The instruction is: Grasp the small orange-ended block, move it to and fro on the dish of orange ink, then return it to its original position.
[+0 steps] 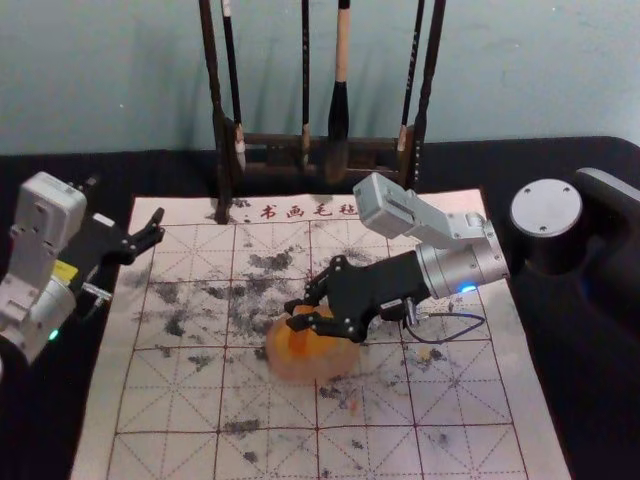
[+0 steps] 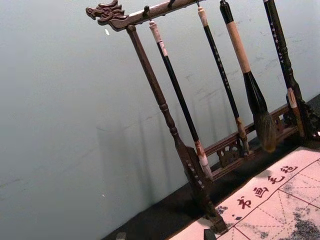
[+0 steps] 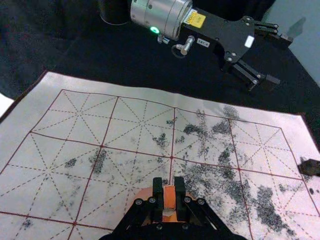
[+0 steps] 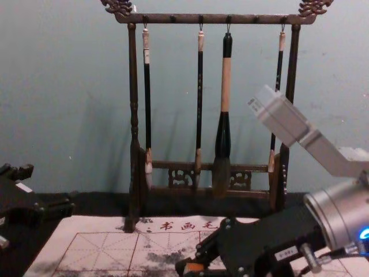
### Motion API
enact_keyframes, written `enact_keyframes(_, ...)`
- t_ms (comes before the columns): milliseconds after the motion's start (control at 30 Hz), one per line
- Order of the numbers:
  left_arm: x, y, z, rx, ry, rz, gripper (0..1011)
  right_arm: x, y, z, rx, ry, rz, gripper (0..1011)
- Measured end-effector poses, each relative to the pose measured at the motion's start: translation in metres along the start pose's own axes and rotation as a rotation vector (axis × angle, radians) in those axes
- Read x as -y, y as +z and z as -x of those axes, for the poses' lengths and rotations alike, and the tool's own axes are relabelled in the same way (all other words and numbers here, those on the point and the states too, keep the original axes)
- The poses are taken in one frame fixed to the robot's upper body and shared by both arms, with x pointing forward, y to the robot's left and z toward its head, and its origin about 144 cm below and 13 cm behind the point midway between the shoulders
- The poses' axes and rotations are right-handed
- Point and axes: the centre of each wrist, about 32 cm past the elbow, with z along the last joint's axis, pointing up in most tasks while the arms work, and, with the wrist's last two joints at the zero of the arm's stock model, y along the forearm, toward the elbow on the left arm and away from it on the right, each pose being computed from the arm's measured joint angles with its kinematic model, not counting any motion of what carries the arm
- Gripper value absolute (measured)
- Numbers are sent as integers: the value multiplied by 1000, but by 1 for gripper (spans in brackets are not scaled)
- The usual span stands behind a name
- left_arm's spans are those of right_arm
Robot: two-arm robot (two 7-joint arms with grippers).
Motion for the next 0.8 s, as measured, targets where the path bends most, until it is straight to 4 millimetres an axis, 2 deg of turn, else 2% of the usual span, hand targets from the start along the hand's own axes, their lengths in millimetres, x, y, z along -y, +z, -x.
enact_keyframes(800, 0, 0, 0, 0, 0, 0, 1001, -1, 0, -10, 3, -35, 1, 133)
